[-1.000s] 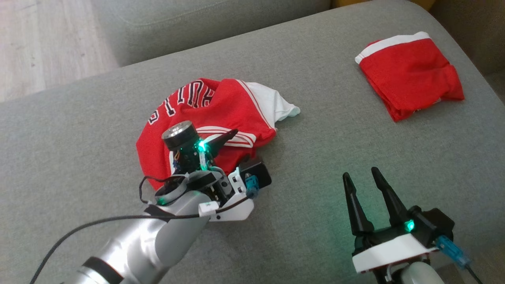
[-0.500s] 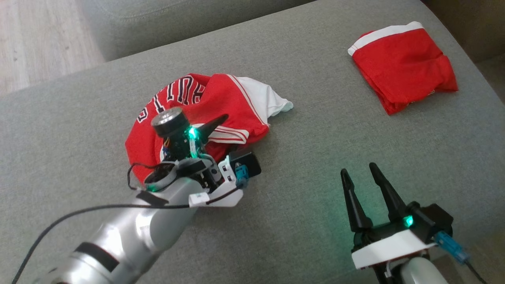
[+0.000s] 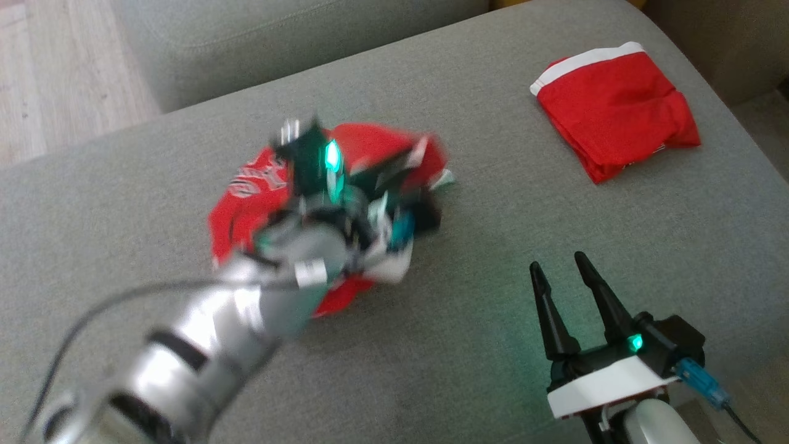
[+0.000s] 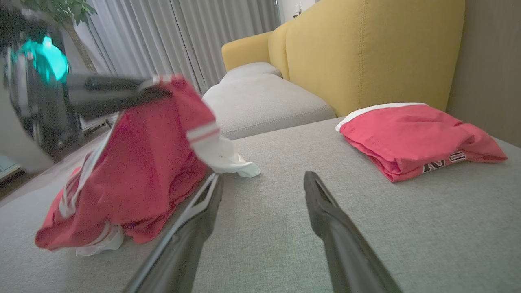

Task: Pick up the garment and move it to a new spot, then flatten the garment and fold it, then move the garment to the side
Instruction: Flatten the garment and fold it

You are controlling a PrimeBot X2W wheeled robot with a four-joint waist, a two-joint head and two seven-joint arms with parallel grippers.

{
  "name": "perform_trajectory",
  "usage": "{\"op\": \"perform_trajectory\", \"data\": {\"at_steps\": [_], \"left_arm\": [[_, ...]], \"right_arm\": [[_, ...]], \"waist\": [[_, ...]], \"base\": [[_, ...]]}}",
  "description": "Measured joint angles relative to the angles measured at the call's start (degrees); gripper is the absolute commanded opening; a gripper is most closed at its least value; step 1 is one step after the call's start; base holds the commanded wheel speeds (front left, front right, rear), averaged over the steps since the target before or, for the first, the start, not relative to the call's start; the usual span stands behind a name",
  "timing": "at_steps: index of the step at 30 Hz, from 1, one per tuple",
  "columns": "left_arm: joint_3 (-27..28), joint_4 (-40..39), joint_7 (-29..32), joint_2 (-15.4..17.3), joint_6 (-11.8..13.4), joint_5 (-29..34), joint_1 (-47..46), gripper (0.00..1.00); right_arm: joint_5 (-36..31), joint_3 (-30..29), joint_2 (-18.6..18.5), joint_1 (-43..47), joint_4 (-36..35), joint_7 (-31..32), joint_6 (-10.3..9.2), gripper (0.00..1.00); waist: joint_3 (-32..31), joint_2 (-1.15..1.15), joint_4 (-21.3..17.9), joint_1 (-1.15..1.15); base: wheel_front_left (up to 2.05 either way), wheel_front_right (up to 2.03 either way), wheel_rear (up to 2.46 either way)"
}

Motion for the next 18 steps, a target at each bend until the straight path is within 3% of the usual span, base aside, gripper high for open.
{"op": "perform_trajectory", "data": {"at_steps": [8, 12, 14, 18], "left_arm": [[6.9, -2.22, -7.23, 0.47, -1.25, -2.12, -20.65, 0.0], [16.68, -3.67, -10.62, -0.04, 0.29, -9.79, -28.34, 0.0], [19.85, -3.58, -10.51, 0.6, 0.4, -12.6, -29.59, 0.0], [23.46, -4.05, -9.14, 3.91, -1.21, -19.51, -20.5, 0.0]], "right_arm": [[0.01, 0.93, 0.16, 0.01, 0.04, 0.0, 0.0, 1.0], [0.38, 0.35, 0.23, 0.21, 0.03, 0.0, 0.0, 1.0], [0.38, -0.27, 0.31, 0.34, 0.01, 0.0, 0.0, 1.0], [0.35, -1.74, 0.35, 1.6, -0.36, 0.0, 0.0, 1.0]], "waist": [[-1.51, 0.0, -1.04, 0.0], [-2.02, 0.0, -0.51, 0.0], [-2.31, 0.0, 0.07, 0.0], [-2.68, 0.0, 2.53, 0.0]], "base": [[0.0, 0.0, 0.0], [0.0, 0.0, 0.0], [0.0, 0.0, 0.0], [0.0, 0.0, 0.0]]}}
